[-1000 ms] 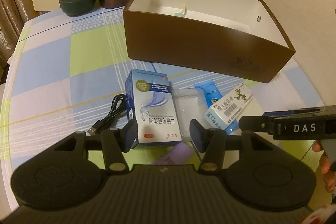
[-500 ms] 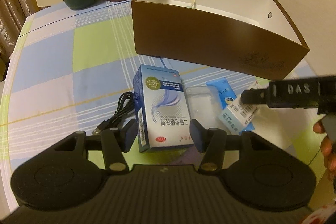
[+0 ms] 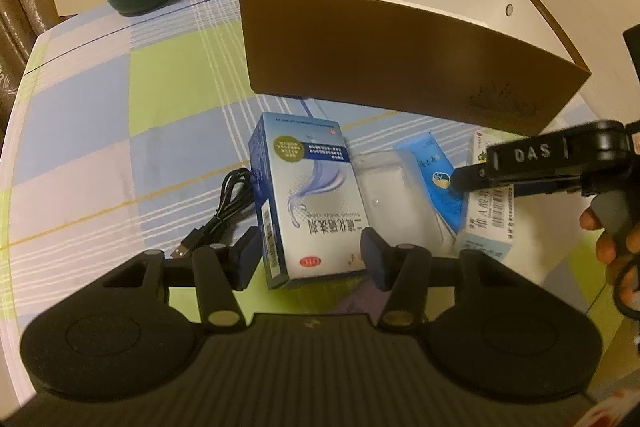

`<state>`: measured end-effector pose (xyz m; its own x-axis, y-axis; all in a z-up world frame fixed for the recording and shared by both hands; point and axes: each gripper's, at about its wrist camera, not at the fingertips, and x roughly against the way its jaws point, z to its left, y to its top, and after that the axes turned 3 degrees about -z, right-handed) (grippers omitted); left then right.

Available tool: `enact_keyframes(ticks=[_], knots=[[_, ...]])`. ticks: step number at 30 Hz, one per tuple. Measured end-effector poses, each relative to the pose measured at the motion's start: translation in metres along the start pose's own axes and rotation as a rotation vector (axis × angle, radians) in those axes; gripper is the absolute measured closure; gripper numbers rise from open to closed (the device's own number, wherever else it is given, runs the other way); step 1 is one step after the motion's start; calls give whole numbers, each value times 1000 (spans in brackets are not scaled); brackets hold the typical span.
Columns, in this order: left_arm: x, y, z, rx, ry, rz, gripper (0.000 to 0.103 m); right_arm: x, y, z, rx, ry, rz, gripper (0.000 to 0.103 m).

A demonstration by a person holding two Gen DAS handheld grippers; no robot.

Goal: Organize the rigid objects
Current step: 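Move the left tool to the purple bottle while the right tool approaches the white parrot ointment box, then close the left gripper on the purple bottle while the right gripper grasps the ointment box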

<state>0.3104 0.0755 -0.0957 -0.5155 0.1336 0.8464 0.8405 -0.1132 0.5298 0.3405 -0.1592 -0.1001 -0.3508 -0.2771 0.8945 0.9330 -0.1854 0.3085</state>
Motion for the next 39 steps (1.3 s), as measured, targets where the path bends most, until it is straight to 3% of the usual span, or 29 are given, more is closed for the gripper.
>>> enact_keyframes(ticks=[4, 8, 12, 16, 27, 32, 39], knots=[[6, -7, 2, -10, -17, 1, 52, 12, -10, -2, 146, 25, -19, 41], [12, -16, 2, -33, -42, 4, 52, 22, -16, -11, 208, 56, 11, 48], [15, -29, -3, -95, -81, 17, 52, 26, -25, -20, 274, 25, 38, 50], [9, -42, -12, -167, -105, 49, 55, 25, -35, -35, 268, 22, 46, 50], [-23, -55, -28, -246, -44, 101, 58, 33, -56, -39, 287, 42, -1, 49], [-26, -56, -33, -162, -17, 107, 70, 37, -58, -38, 308, 25, -31, 49], [-27, -52, -46, -12, -6, 115, 72, 39, -60, -38, 307, 21, -39, 49]])
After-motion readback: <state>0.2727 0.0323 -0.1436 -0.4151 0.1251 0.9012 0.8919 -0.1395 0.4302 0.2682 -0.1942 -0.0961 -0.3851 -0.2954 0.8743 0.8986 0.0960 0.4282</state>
